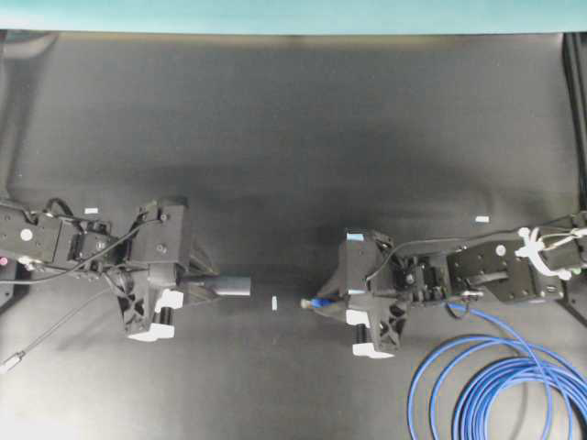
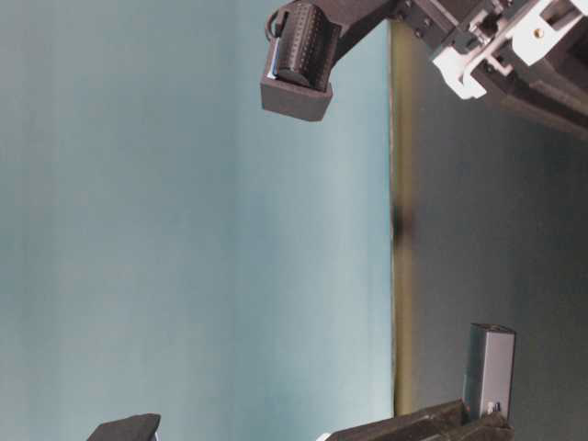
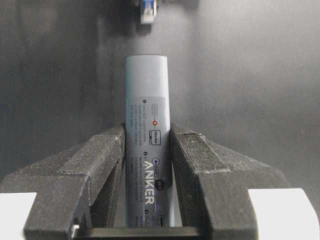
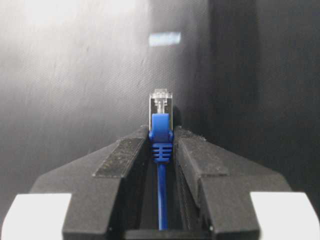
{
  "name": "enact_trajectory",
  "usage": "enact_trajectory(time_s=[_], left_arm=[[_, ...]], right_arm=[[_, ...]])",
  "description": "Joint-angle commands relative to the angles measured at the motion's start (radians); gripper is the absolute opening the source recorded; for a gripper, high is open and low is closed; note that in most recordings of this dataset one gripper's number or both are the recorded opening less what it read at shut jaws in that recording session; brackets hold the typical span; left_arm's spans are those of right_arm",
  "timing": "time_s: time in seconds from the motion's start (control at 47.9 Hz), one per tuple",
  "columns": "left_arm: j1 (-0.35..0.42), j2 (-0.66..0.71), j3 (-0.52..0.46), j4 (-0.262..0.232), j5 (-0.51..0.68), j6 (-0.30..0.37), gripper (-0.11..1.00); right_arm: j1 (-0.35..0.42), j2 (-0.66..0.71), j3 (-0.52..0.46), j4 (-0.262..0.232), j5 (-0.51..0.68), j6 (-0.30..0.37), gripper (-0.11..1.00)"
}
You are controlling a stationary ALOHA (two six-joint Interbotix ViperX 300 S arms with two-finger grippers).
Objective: Insert the LAN cable into the hub.
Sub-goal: 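Lift hub and plug, aligning the plug with the hub's end port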
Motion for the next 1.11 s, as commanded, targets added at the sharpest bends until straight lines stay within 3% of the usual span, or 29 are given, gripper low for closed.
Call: enact_trajectory(time_s=[0.0, 0.271, 0.876, 1.085], left_arm=[[0.006, -0.015, -0.026, 0.003, -0.002, 0.003, 0.28], [0.031, 0.029, -0.12, 0.003, 0.121, 0.02, 0.28], [0.049, 0.061, -0.15, 0.005, 0.123, 0.021, 0.28], [0.04, 0.071, -0.163, 0.005, 0.12, 0.06, 0.28]], right_arm=[[-0.014, -0.054, -0.009, 0.0, 0.034, 0.003, 0.13], [-0.054, -0.181, -0.058, 0.0, 0.126, 0.003, 0.13], [-0.054, -0.147, -0.144, 0.0, 0.169, -0.003, 0.13], [-0.06, -0.144, -0.147, -0.003, 0.172, -0.003, 0.13]])
